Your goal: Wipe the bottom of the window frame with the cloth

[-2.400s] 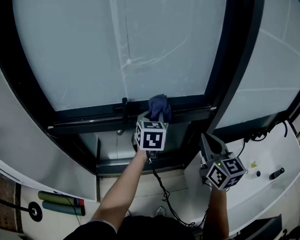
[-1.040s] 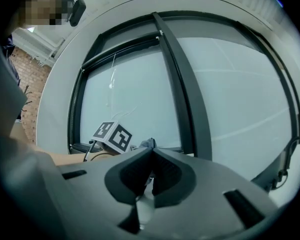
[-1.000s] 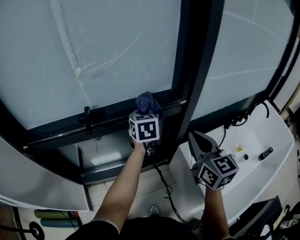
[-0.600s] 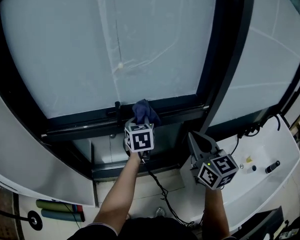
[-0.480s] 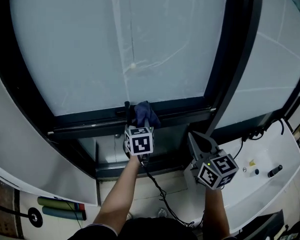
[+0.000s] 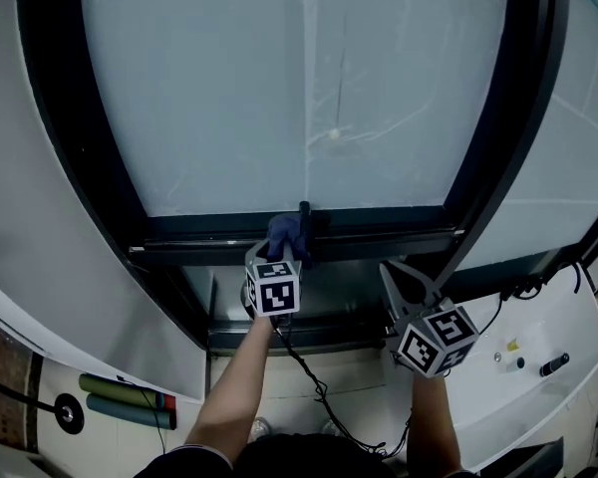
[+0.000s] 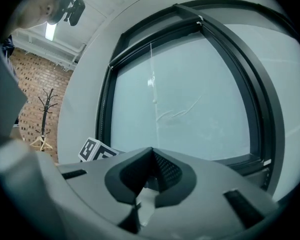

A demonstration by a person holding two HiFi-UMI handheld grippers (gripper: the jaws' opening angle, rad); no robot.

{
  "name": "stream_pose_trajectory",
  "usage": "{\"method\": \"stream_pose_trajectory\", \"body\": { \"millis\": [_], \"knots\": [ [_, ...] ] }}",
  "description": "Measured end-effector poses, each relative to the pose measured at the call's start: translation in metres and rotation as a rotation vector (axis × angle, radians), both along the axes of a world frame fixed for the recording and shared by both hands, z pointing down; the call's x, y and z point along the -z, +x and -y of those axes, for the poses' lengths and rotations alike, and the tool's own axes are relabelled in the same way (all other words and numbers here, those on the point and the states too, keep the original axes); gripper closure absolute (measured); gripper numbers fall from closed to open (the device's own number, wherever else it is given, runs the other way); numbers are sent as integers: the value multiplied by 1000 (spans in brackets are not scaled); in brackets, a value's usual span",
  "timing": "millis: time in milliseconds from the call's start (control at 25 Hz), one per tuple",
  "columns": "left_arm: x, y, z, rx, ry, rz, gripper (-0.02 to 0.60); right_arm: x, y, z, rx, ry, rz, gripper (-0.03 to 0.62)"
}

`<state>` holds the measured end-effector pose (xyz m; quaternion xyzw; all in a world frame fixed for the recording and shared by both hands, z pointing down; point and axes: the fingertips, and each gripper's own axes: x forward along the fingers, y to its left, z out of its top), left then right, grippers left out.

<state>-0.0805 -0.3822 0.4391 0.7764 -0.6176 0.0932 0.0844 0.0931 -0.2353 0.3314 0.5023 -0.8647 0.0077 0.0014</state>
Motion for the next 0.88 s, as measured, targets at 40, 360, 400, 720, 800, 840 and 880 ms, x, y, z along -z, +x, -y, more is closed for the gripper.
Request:
{"method": "stream_pose_trajectory", "body": {
  "millis": [40, 360, 400, 720, 800, 840, 880],
  "knots": [
    [0, -13, 0, 18, -4, -3, 503, 0, -6, 1, 10, 1, -3, 592],
    [-1, -127, -1, 162, -31, 22, 505, 2, -64, 9, 99, 8, -9, 592],
    [-1, -143, -2, 185, -34, 28, 505, 3, -70, 10, 109, 9, -10, 592],
    [-4, -256, -6, 342, -69, 73, 505, 5, -110, 15, 154, 19, -7, 592],
    [-5, -279, -8, 379, -87, 69, 505, 4, -117, 16, 161, 22, -7, 592],
    [-6, -290, -9, 396, -96, 66, 505, 4, -120, 16, 162, 23, -6, 592],
    [-6, -299, -9, 408, -102, 65, 505, 4, -123, 17, 163, 24, -4, 592]
  ]
}}
